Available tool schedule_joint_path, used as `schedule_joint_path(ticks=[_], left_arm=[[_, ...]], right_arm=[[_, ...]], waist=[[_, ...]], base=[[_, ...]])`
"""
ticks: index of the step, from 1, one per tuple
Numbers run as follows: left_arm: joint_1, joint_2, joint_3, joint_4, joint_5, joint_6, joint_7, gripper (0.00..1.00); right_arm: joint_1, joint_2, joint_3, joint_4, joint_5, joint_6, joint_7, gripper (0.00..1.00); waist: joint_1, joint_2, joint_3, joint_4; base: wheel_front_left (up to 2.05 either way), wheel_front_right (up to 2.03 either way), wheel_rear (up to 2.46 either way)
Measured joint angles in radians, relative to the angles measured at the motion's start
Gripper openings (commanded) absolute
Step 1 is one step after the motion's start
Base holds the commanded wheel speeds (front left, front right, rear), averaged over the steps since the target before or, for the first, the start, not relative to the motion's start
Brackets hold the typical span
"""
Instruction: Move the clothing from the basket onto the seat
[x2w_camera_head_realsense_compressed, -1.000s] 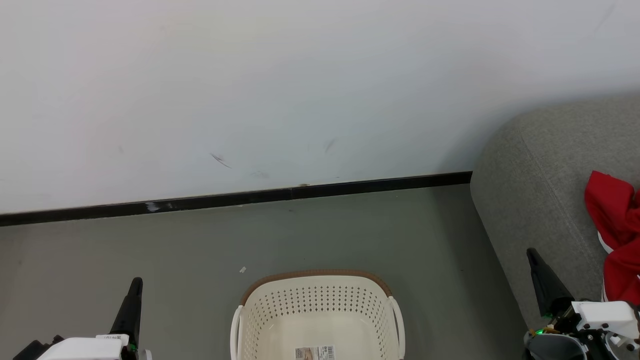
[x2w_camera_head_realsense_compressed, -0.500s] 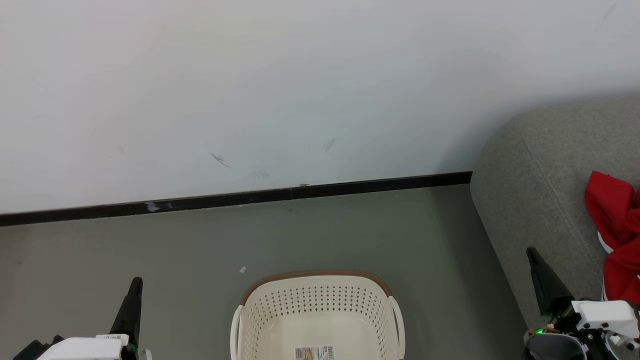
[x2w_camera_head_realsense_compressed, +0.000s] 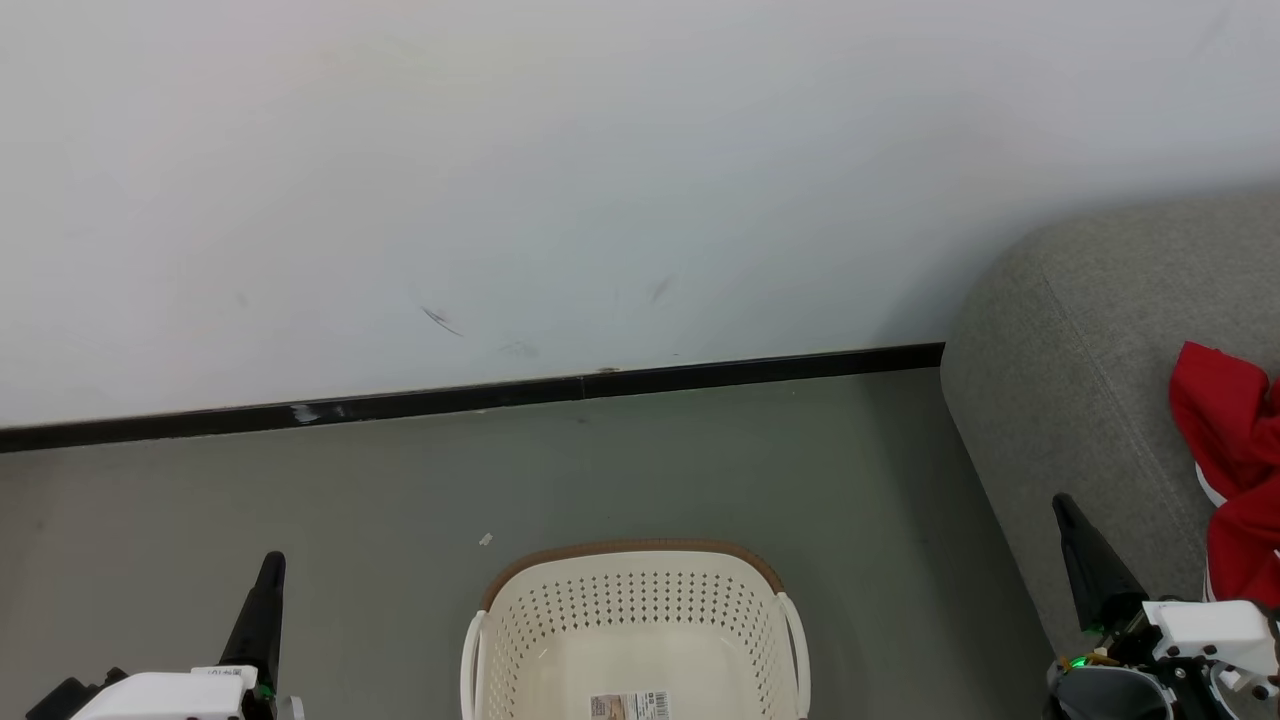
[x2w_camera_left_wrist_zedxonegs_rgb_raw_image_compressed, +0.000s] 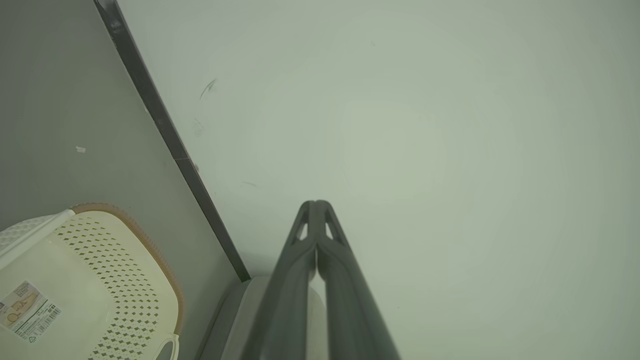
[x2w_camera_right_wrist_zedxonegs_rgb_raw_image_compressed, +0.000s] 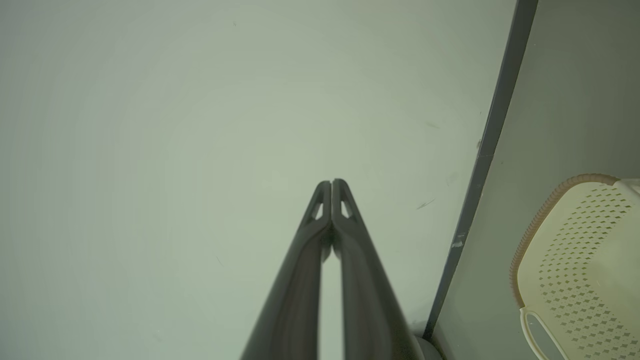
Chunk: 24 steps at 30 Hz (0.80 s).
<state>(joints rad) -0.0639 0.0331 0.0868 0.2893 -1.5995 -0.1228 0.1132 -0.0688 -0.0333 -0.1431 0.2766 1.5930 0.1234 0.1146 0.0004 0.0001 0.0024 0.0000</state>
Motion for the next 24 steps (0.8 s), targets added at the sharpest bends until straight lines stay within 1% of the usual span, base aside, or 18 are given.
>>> schedule_joint_path(ticks=[24], left_arm=[[-0.007,0.0,0.0,-0.005,-0.001,0.0,0.0,0.0]], right_arm=[[0.0,0.0,0.002,-0.002,0.0,0.0,0.0,0.0]], waist=[[-0.0002,0.0,0.0,0.0]], base=[[0.0,0.0,0.0]])
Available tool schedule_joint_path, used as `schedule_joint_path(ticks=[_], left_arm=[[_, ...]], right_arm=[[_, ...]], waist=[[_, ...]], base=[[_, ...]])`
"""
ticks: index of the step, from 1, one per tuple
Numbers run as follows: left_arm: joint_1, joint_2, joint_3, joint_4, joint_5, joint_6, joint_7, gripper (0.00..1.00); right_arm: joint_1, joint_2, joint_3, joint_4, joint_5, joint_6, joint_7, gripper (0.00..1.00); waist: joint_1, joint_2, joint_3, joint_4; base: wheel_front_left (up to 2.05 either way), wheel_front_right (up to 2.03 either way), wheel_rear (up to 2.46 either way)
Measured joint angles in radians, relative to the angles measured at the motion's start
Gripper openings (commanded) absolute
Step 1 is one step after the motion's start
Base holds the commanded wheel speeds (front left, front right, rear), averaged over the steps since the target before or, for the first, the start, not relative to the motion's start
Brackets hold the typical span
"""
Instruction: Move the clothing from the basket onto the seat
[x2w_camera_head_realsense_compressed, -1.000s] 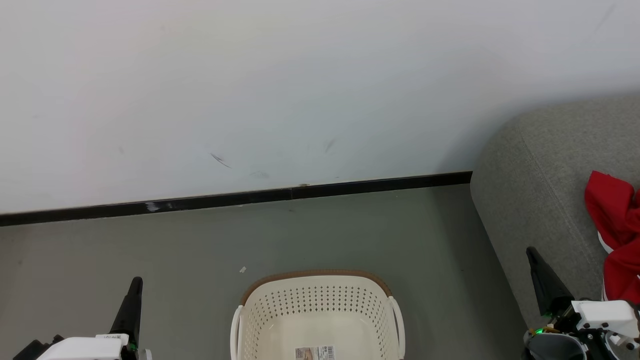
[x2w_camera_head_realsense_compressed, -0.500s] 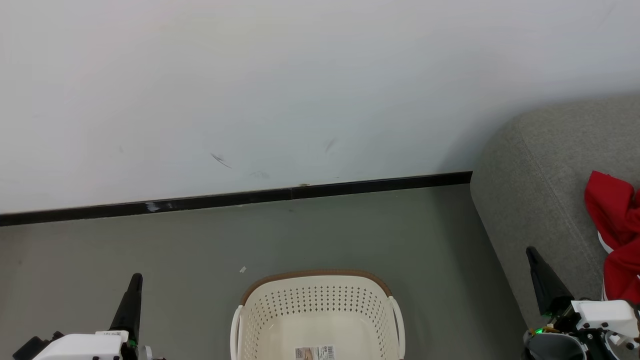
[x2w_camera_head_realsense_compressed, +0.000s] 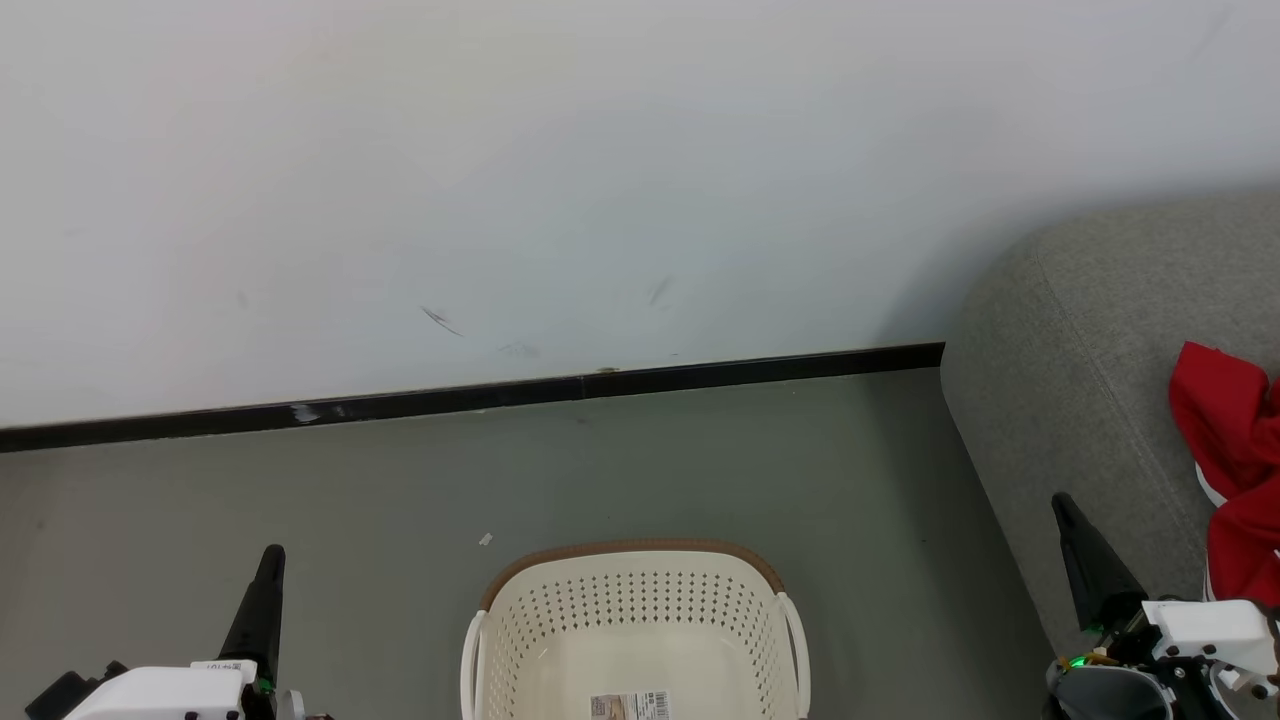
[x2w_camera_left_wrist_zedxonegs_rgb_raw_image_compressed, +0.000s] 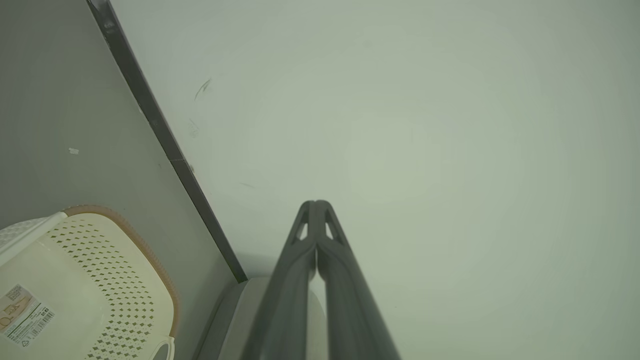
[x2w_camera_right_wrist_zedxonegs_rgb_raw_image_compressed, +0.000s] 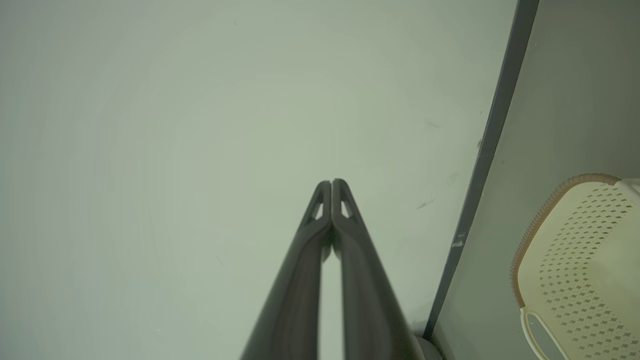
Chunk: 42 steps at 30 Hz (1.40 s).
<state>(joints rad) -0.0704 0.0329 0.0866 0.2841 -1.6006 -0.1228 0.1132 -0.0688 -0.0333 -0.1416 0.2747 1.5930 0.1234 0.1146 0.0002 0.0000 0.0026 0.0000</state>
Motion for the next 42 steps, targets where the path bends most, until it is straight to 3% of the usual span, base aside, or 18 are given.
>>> schedule_joint_path(ticks=[42], left_arm=[[0.0,0.0,0.0,-0.006,0.0,0.0,0.0,0.0]], right_arm=[[0.0,0.0,0.002,-0.001,0.0,0.0,0.0,0.0]], waist=[[-0.0001,0.0,0.0,0.0]], base=[[0.0,0.0,0.0]])
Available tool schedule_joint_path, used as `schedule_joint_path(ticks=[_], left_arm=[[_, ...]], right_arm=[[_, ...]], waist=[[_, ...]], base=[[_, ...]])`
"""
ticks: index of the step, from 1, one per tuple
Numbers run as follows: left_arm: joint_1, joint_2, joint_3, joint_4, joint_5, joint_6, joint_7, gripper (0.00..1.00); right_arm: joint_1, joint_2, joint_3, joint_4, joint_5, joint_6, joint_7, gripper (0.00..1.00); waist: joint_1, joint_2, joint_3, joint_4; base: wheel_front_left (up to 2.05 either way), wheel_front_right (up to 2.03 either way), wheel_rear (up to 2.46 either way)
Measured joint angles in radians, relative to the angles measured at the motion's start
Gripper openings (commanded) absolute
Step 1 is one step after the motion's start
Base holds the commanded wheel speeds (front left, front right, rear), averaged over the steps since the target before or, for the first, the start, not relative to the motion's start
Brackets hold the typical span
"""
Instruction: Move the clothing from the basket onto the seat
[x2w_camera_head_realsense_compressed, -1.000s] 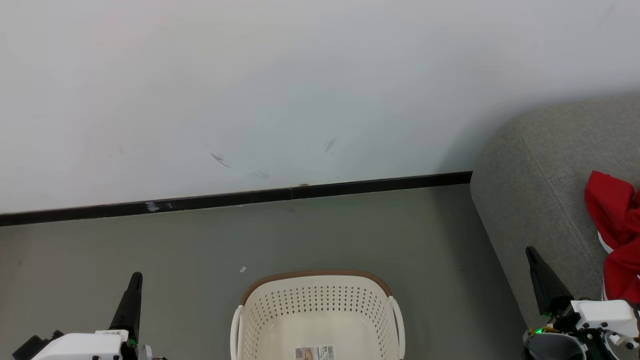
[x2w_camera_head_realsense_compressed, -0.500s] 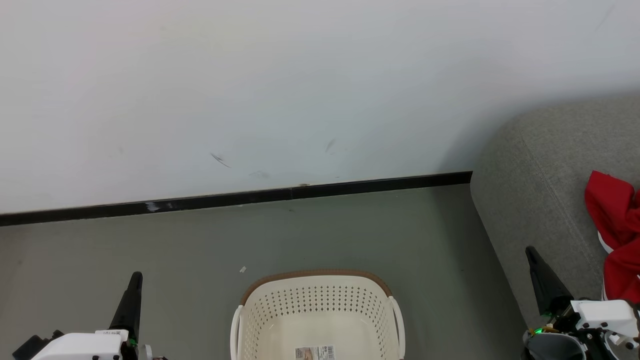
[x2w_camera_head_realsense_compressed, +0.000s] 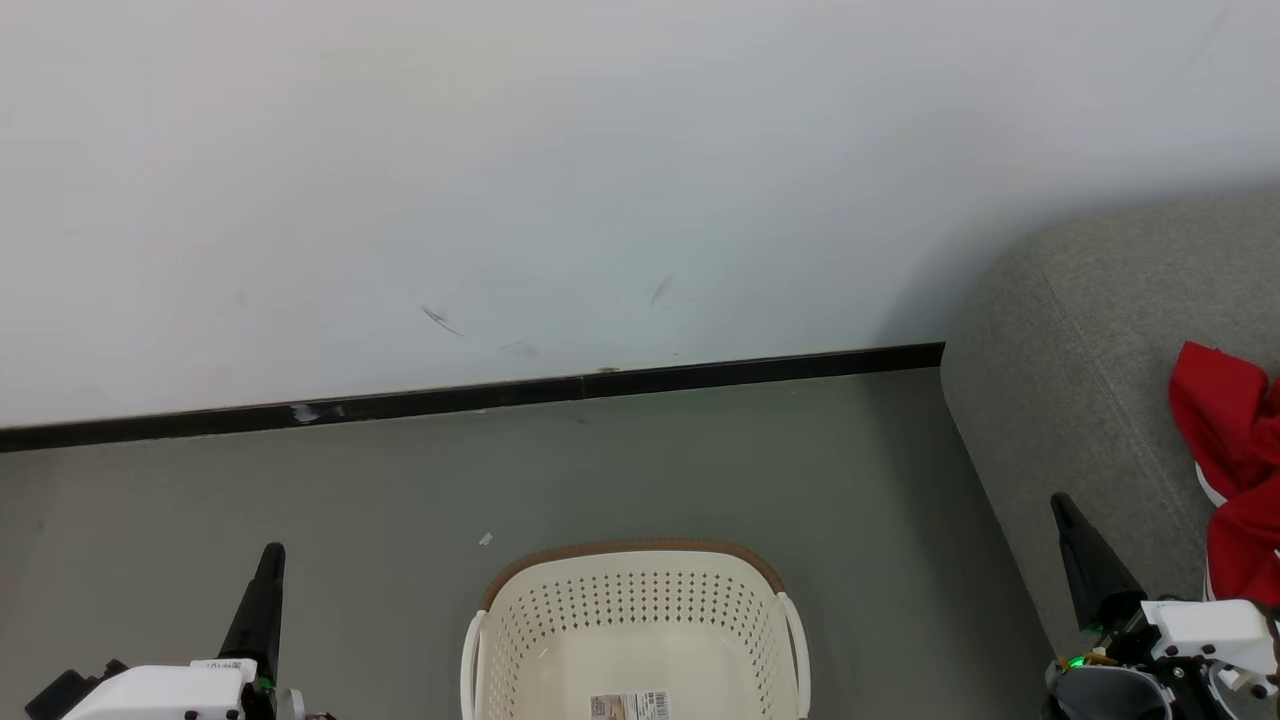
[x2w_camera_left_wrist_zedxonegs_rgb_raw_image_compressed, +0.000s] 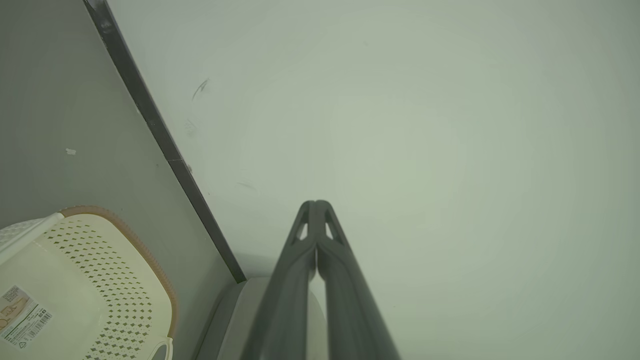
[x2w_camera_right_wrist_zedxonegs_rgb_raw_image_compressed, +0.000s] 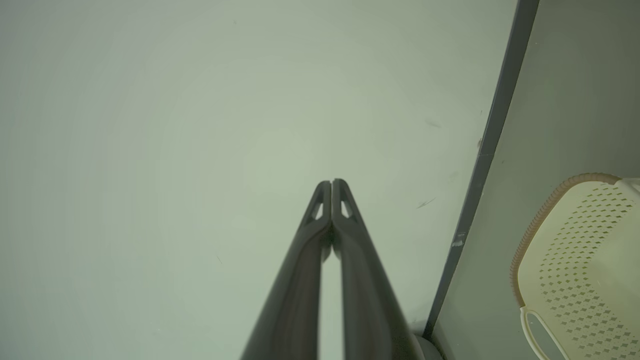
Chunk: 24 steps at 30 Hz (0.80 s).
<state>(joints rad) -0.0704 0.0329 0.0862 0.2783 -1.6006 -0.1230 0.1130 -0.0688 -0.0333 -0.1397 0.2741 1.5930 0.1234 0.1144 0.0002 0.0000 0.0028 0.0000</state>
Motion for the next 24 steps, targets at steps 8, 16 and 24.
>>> schedule_joint_path(ticks=[8,16,24], left_arm=[[0.0,0.0,0.0,-0.001,0.0,0.0,0.0,0.0],[0.0,0.0,0.0,-0.001,0.0,0.0,0.0,0.0],[0.0,0.0,0.0,-0.001,0.0,0.0,0.0,0.0]], right_arm=[[0.0,0.0,0.0,0.0,0.0,0.0,0.0,0.0],[0.0,0.0,0.0,0.0,0.0,0.0,0.0,0.0],[0.0,0.0,0.0,0.0,0.0,0.0,0.0,0.0]], waist=[[0.0,0.0,0.0,0.0],[0.0,0.0,0.0,0.0],[0.0,0.0,0.0,0.0]], base=[[0.0,0.0,0.0],[0.0,0.0,0.0],[0.0,0.0,0.0]])
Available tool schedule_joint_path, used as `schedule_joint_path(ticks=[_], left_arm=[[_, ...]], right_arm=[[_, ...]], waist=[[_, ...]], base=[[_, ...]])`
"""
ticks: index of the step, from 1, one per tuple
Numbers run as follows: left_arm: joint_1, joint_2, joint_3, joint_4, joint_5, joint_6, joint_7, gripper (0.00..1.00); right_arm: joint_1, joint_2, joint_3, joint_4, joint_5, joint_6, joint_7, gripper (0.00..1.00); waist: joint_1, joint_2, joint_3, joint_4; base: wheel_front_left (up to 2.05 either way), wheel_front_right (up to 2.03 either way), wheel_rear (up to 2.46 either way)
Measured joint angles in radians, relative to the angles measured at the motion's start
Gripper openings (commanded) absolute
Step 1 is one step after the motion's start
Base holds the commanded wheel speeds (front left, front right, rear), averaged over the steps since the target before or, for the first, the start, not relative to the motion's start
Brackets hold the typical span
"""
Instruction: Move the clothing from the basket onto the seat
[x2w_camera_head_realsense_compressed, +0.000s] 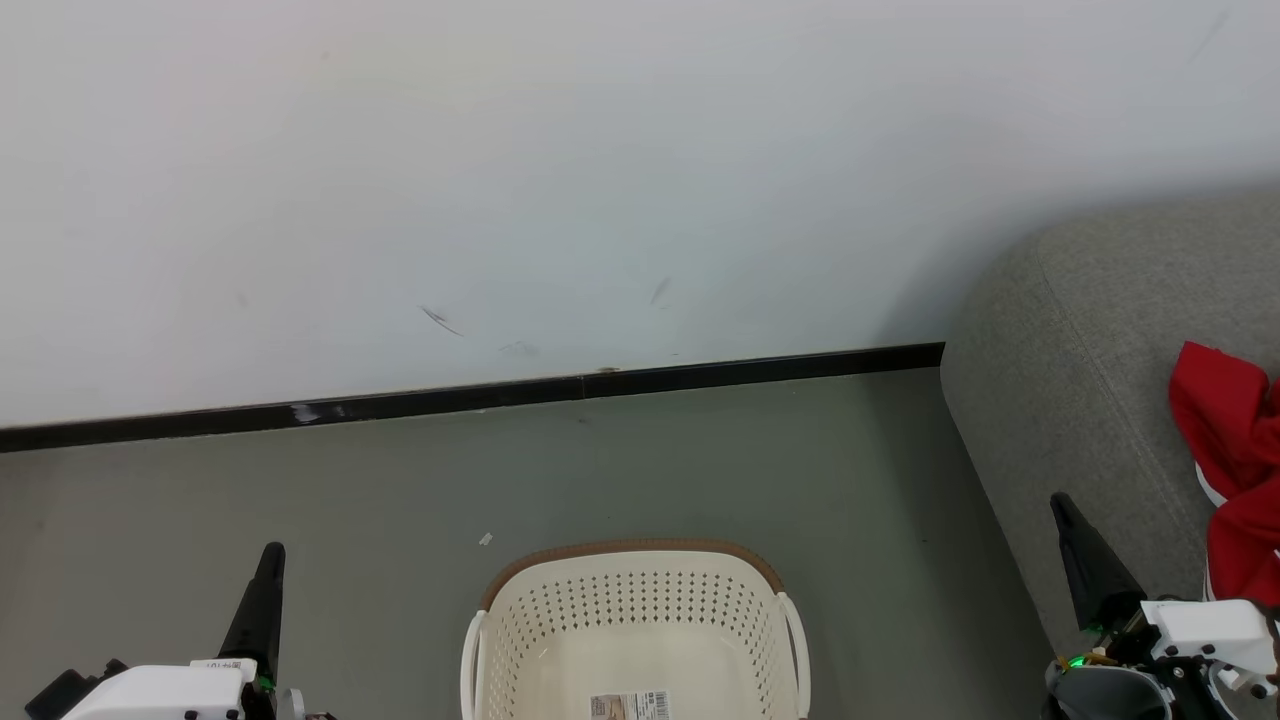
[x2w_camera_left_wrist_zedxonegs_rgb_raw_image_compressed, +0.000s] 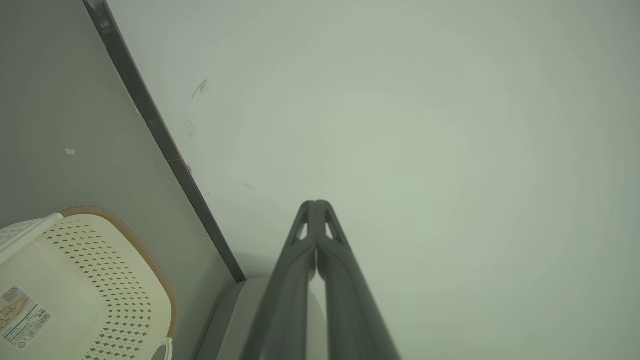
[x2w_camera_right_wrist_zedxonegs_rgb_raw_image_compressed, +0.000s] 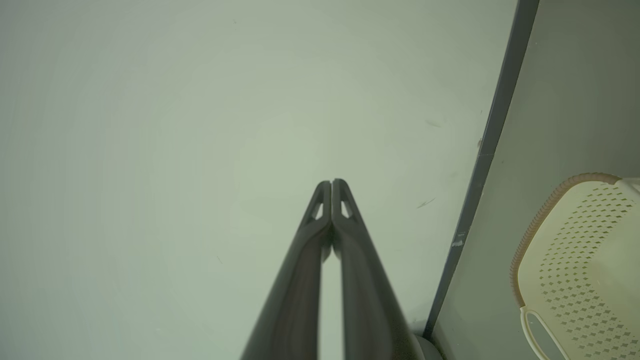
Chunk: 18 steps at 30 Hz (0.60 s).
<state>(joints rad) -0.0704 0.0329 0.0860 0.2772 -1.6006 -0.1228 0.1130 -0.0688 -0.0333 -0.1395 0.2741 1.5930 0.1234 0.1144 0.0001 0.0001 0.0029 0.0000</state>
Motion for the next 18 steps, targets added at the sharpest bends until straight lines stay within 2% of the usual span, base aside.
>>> schedule_joint_path(ticks=[18], left_arm=[[0.0,0.0,0.0,0.0,0.0,0.0,0.0,0.0]], right_arm=[[0.0,0.0,0.0,0.0,0.0,0.0,0.0,0.0]], waist=[[0.0,0.0,0.0,0.0]], base=[[0.0,0.0,0.0]])
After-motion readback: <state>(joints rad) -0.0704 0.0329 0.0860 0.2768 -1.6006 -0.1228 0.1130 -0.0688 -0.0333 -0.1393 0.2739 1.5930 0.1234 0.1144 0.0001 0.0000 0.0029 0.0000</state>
